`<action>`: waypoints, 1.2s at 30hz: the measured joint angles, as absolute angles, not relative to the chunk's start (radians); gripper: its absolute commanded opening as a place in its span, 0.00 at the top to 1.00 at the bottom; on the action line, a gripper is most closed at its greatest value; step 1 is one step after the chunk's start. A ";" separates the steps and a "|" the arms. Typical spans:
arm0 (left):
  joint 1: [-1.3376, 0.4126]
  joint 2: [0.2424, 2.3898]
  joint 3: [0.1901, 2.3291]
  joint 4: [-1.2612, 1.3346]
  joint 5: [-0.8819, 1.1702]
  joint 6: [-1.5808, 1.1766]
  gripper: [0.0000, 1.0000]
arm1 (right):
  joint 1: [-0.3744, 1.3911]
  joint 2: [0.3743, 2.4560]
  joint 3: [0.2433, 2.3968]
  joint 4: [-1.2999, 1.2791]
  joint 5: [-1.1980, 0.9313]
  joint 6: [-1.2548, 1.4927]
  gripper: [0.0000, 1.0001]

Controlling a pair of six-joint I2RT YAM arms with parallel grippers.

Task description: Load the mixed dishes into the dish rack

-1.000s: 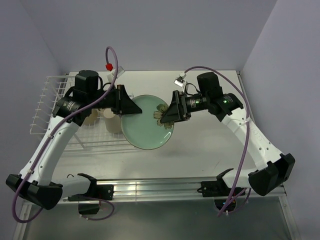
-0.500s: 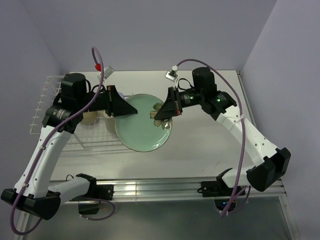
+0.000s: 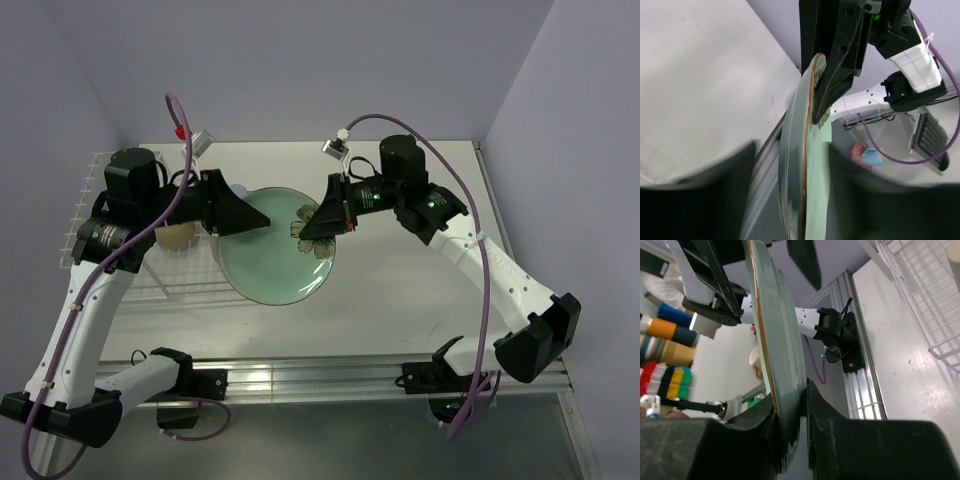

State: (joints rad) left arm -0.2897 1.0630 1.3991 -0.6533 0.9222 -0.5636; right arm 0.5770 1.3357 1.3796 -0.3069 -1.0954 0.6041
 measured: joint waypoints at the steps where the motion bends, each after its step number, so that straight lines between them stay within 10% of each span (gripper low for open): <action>1: -0.288 1.064 1.406 -0.654 0.922 -0.571 0.12 | 0.585 1.336 1.380 -0.297 -1.088 0.592 1.00; 9: -0.245 1.064 1.528 -0.725 0.829 -0.559 0.01 | 0.627 1.359 1.419 -0.305 -1.061 0.521 1.00; 18: -0.239 1.028 1.892 -0.960 0.215 -0.559 0.01 | 0.678 1.543 1.684 -0.395 -0.896 0.372 1.00; 36: -0.239 0.624 1.683 -0.896 -0.060 -0.730 0.01 | 0.883 2.090 2.321 -0.329 -0.481 -0.025 1.00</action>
State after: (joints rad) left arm -0.2390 0.6243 1.6829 -0.8963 -0.0601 -0.7296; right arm 0.8825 2.0895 2.3211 -0.3294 -0.4812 -0.0254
